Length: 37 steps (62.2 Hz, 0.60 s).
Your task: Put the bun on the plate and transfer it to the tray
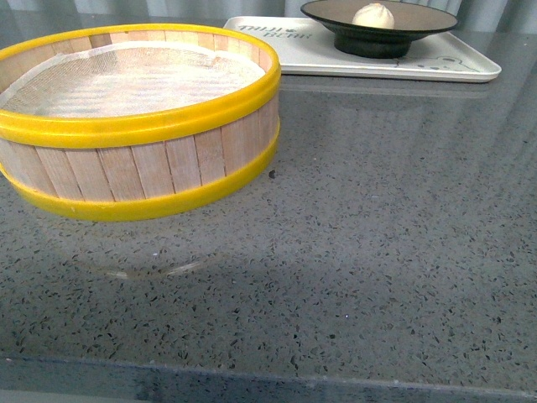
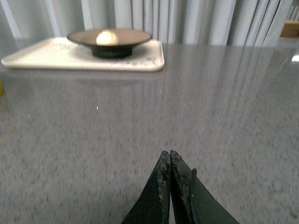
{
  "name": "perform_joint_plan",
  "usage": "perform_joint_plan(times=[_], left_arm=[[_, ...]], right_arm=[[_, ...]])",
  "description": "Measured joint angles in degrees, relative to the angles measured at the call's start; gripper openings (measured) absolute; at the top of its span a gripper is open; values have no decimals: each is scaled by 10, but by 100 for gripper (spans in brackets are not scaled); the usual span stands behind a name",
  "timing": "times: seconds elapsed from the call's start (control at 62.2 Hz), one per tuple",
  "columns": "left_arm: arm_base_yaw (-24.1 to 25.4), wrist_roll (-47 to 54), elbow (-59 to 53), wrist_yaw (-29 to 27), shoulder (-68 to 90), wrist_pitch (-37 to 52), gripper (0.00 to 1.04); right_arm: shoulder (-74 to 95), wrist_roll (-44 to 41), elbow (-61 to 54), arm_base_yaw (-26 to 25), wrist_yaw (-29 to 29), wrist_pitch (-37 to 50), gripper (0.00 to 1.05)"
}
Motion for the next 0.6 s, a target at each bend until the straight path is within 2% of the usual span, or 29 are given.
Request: perform_joint_plan(times=[0.322,0.595], left_arm=[[0,0,0,0,0,0,98],[0,0,0,0,0,0,98]], right_arm=[[-28,0,0,0,0,-10,2],[-28,0,0,0,0,-10,56]])
